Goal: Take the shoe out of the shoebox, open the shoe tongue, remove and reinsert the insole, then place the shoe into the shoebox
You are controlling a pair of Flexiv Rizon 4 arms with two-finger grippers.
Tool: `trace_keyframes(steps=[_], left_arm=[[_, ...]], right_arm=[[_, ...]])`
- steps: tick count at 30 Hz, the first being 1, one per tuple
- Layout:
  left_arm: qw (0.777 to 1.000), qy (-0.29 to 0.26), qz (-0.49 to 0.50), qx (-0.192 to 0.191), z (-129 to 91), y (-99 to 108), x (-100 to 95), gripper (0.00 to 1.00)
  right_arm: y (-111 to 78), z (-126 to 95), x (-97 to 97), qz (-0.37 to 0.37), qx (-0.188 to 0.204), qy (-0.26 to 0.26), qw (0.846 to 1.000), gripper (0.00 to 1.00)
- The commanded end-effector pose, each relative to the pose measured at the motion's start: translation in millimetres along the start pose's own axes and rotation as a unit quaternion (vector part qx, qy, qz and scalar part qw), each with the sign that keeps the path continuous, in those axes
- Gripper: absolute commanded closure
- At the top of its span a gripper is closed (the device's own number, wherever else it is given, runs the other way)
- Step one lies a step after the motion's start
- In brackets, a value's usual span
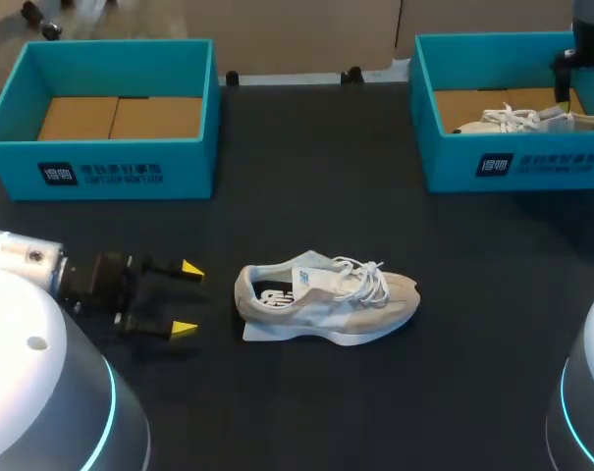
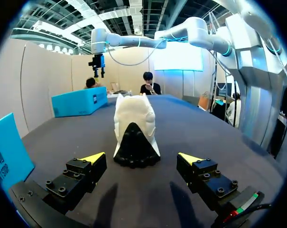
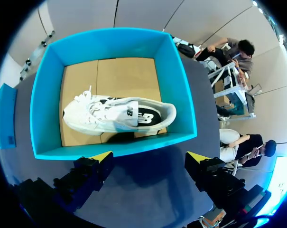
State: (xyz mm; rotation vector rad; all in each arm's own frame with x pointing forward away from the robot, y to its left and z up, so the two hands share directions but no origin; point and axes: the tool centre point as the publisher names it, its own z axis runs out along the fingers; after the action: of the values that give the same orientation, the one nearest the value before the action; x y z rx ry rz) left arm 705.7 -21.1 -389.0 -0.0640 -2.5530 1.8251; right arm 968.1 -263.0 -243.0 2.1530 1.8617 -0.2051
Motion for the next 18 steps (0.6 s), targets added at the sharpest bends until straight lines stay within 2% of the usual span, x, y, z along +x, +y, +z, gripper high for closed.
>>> trace_keyframes(steps=[1, 18], left_arm=[[1.0, -0.008, -0.003, 0.002, 18.1, 1.2, 0.9, 0.0], [1.0, 0.003, -0.013, 0.017, 63.0, -9.5, 4.7, 0.0]], right_arm=[[-0.8, -0.1, 0.0, 0.0, -0.001, 0.0, 1.0, 0.0], [-0.8, -0.1, 0.0, 0.0, -0.001, 0.0, 1.0, 0.0]])
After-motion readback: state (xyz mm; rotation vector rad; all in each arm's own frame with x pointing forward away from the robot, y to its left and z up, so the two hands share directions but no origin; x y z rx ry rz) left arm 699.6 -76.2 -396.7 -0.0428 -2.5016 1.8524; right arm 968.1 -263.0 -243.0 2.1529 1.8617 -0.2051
